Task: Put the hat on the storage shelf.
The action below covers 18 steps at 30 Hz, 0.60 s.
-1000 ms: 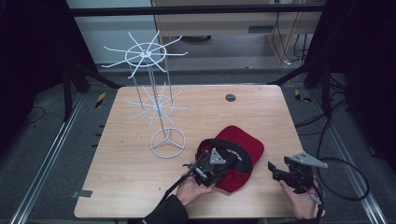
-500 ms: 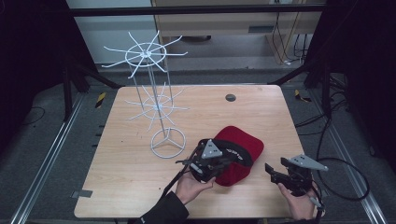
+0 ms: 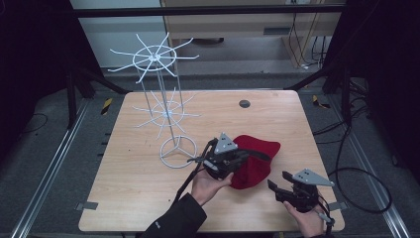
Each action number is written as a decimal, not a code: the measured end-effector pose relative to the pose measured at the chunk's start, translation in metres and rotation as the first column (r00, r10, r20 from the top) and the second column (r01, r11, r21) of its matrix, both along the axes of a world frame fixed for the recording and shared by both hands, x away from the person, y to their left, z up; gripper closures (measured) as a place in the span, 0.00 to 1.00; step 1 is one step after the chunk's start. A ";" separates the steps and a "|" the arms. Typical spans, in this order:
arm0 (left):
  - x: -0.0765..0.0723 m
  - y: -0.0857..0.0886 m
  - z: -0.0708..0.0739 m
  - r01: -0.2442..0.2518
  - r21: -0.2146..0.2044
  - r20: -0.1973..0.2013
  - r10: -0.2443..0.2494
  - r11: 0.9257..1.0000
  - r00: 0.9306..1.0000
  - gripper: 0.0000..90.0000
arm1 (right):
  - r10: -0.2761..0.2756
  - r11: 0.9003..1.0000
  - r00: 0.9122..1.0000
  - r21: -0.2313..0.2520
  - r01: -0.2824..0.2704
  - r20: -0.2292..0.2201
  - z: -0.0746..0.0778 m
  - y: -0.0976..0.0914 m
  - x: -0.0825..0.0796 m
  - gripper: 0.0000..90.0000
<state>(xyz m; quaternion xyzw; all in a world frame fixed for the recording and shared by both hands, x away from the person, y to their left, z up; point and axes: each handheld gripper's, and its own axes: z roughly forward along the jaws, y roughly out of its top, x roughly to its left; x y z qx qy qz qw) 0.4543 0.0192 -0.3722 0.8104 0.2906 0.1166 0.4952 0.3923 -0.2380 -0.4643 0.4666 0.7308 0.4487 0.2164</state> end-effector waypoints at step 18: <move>0.013 -0.018 0.026 -0.046 -0.019 0.063 0.047 0.999 0.997 0.93 | 0.127 0.987 0.992 0.101 -0.127 0.002 -0.003 0.028 -0.005 0.33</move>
